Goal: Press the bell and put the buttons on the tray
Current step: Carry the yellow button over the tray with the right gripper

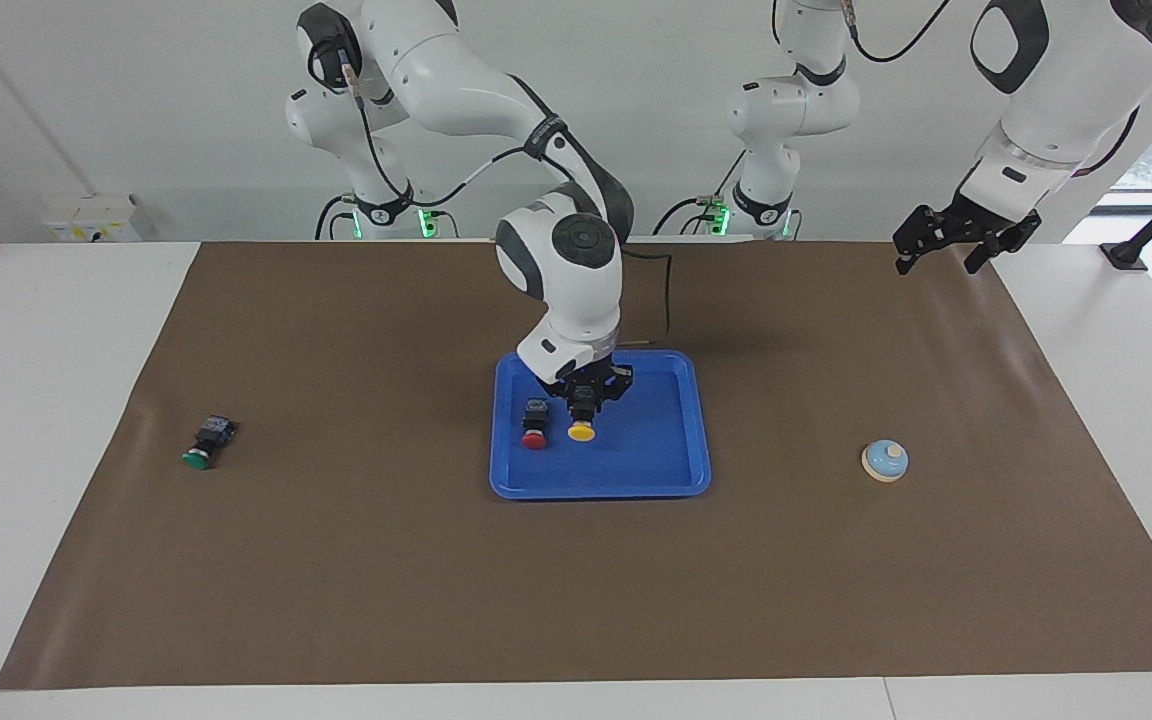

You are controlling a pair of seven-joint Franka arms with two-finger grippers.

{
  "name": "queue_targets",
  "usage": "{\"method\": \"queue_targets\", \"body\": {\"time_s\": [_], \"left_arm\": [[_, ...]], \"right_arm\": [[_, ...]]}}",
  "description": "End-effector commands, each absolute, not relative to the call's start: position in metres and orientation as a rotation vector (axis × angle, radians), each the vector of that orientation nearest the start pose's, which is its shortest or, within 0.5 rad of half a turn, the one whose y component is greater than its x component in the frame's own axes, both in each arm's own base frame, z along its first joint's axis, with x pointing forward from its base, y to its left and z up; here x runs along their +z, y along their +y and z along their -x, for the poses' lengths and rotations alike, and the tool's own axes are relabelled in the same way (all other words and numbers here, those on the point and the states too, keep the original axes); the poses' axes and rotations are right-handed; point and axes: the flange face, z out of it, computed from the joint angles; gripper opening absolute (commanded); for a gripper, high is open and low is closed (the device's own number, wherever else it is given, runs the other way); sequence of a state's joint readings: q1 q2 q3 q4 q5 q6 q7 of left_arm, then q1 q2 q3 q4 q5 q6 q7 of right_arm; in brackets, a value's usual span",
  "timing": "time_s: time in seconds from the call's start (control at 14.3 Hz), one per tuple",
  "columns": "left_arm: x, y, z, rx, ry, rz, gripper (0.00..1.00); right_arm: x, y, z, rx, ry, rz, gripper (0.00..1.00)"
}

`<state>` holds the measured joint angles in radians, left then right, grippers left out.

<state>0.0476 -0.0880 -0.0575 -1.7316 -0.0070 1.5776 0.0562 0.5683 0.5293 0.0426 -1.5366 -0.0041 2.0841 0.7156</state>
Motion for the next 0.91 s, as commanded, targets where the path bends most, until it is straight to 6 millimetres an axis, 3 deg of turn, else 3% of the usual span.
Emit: {"method": "queue_targets", "body": {"time_s": [0.0,0.14,0.56,0.63,0.7,0.77,0.84], "left_arm": [[0.602,-0.006,-0.523,0.099,0.103,3.150,1.00],[0.602,-0.006,-0.523,0.099,0.103,3.150,1.00],[0.602,-0.006,-0.523,0.099,0.103,3.150,1.00],[0.602,-0.006,-0.523,0.099,0.103,3.150,1.00],[0.602,-0.006,-0.523,0.099,0.103,3.150,1.00],[0.602,-0.006,-0.523,0.099,0.103,3.150,1.00],[0.602,-0.006,-0.523,0.099,0.103,3.150,1.00]], "right_arm": [[0.332,0.390,-0.572,0.001,0.189,3.102,0.00],[0.316,0.396,-0.558,0.001,0.151,3.104,0.00],[0.298,0.397,-0.535,-0.001,0.129,3.105,0.00],[0.298,0.395,-0.534,0.008,0.138,3.110,0.11],[0.299,0.395,-0.534,0.013,0.147,3.113,0.88],[0.302,0.396,-0.535,0.022,0.173,3.117,1.00],[0.308,0.395,-0.537,0.030,0.205,3.118,1.00]]}}
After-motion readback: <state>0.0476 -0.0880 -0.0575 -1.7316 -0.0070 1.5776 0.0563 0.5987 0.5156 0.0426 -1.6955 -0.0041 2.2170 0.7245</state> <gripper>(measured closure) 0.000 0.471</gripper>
